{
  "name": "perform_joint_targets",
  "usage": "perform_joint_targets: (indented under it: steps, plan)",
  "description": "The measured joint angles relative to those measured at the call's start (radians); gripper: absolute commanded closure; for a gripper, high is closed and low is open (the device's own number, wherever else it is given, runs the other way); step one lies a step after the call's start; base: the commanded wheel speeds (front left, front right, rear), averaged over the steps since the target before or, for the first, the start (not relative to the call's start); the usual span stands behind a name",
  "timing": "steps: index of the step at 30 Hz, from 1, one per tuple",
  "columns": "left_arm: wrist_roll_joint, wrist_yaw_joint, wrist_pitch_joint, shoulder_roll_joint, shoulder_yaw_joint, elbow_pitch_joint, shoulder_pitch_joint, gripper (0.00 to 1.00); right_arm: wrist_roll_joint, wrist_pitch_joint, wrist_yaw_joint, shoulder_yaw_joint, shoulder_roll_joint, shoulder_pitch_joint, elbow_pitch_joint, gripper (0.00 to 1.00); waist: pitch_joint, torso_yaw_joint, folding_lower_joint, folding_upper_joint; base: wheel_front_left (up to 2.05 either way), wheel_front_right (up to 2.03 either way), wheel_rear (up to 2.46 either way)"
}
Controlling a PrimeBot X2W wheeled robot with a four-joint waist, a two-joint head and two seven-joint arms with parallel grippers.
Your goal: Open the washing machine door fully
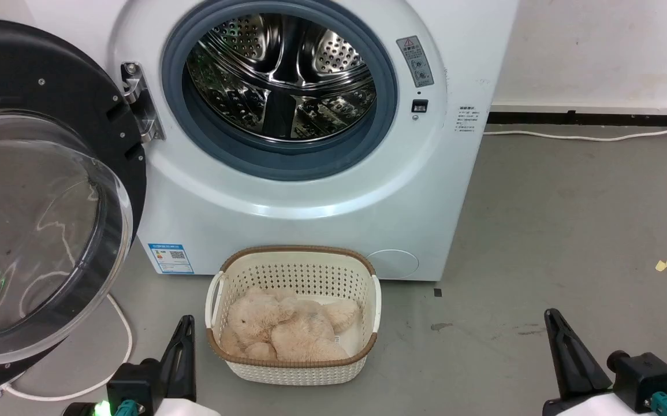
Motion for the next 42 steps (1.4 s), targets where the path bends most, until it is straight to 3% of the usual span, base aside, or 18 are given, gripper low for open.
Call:
perform_joint_targets:
  steps: [42]
  plan:
    - [0.082,-0.053,0.073,-0.044,0.060,-0.007,-0.035,1.00,-0.035,0.076,0.000,0.009,0.000,-0.036,-0.009,1.00,0.012,0.009,0.0000,0.0000,0.00,0.00,0.00]
